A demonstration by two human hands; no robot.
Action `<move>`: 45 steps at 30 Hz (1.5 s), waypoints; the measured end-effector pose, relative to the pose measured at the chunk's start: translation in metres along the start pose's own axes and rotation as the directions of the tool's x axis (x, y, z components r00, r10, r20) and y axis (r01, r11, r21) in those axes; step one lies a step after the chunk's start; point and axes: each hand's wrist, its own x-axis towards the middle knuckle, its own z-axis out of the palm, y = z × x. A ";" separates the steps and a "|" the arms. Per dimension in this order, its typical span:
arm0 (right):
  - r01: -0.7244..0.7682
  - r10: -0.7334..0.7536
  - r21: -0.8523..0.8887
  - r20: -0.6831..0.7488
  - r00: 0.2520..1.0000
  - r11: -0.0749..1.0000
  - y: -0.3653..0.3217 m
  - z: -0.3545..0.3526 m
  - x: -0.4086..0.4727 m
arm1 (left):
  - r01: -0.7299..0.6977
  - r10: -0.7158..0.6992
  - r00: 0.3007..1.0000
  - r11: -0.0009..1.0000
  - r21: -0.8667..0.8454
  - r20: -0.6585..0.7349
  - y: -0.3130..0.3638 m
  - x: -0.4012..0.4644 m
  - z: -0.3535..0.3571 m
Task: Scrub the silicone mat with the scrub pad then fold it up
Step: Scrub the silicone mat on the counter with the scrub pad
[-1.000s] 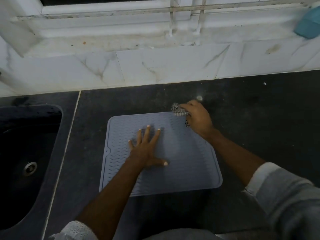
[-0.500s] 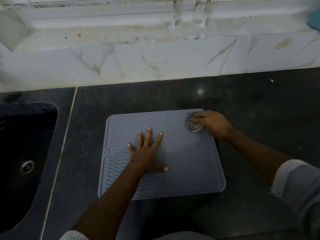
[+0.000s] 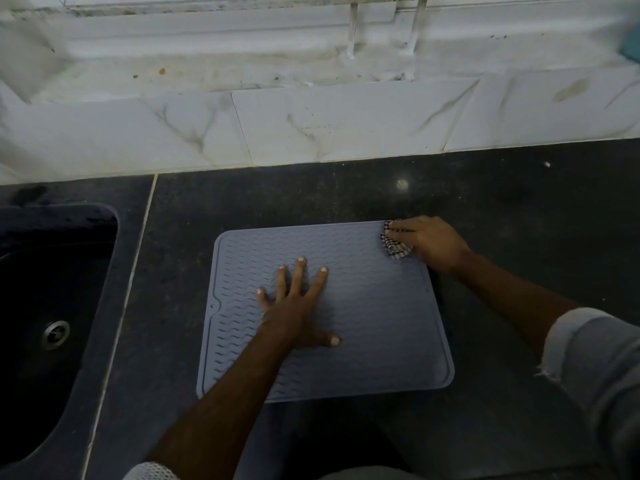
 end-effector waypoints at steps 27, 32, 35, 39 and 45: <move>0.141 -0.141 0.005 0.003 0.990 0.990 -0.080 0.000 0.045 | 0.031 -0.031 0.999 1.000 -0.003 0.027 0.002 0.003 0.000; 0.125 -0.122 -0.072 0.041 0.992 0.990 -0.036 -0.012 0.013 | 0.000 0.000 1.000 1.000 -0.014 0.008 -0.001 0.001 0.000; 0.117 -0.117 -0.066 -0.001 0.993 0.991 -0.048 -0.022 0.031 | 0.005 -0.005 1.000 1.000 -0.015 0.008 0.000 0.002 0.002; 0.166 -0.168 -0.042 -0.051 0.984 0.985 -0.096 -0.012 0.064 | 0.039 -0.039 0.999 0.999 -0.005 0.024 0.000 0.006 0.003; 0.192 -0.195 -0.044 -0.057 0.979 0.980 -0.063 0.003 0.030 | 0.013 -0.013 1.000 1.000 -0.013 -0.002 -0.002 0.005 0.004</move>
